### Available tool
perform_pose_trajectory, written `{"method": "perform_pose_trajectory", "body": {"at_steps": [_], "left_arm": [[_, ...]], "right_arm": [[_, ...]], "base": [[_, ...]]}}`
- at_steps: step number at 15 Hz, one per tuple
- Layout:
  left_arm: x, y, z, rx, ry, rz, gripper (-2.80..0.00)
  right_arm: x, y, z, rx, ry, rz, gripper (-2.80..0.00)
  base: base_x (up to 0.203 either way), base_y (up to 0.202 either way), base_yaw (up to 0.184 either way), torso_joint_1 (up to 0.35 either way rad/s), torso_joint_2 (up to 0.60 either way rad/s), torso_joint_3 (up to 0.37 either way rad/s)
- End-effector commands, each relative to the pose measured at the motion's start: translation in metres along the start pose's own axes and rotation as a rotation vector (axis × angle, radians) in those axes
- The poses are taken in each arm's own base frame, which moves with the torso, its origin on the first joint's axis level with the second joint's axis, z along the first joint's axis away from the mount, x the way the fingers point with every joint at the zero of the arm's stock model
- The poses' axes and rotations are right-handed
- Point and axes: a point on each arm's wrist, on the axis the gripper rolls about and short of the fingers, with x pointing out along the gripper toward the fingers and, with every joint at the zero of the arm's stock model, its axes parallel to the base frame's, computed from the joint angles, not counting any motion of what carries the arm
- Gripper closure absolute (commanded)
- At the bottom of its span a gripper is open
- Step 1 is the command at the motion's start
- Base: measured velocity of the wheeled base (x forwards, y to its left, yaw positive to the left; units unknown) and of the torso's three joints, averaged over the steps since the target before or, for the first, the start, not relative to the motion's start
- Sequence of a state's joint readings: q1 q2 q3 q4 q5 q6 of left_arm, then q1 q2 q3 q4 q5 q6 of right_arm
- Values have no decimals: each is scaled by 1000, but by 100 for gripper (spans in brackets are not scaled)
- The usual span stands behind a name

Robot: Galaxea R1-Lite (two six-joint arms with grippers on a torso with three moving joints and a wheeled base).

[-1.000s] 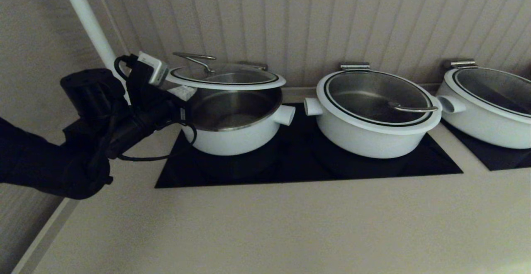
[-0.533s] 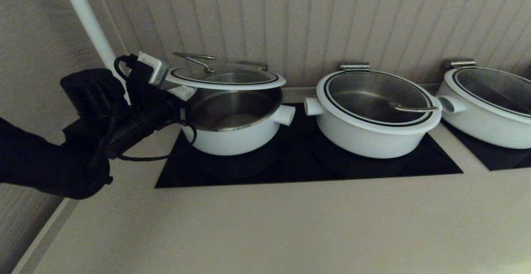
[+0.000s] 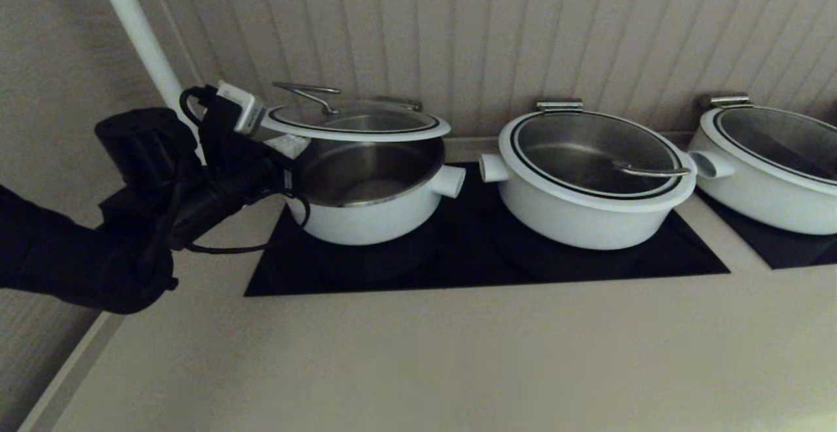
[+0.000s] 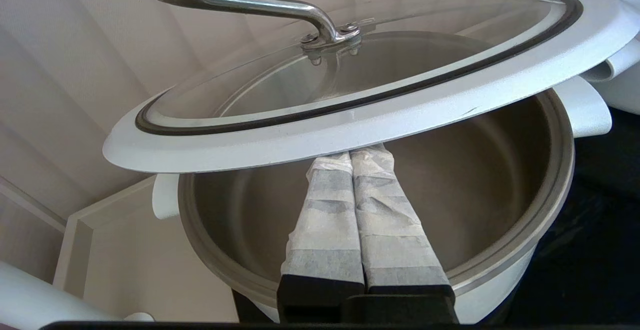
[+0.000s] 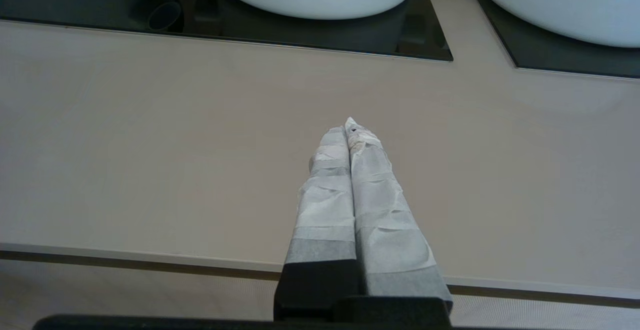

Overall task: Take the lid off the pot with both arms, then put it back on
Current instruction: Open the pot lid completely

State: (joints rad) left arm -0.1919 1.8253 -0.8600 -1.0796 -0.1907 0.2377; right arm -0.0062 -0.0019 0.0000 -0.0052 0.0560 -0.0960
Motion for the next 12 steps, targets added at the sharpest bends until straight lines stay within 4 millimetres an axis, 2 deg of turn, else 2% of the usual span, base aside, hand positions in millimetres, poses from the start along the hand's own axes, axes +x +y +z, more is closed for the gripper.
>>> {"method": "perform_pose_trajectory", "body": {"at_steps": [1, 12], "left_arm": [[0, 0, 0, 1, -4, 0, 0], [0, 0, 2, 2, -10, 1, 0]], "right_arm": [[0, 0, 0, -1, 1, 1, 0], [0, 0, 0, 0, 2, 1, 0]], "base": [[0, 0, 0, 0, 0, 0], [0, 0, 0, 0, 0, 0]]}}
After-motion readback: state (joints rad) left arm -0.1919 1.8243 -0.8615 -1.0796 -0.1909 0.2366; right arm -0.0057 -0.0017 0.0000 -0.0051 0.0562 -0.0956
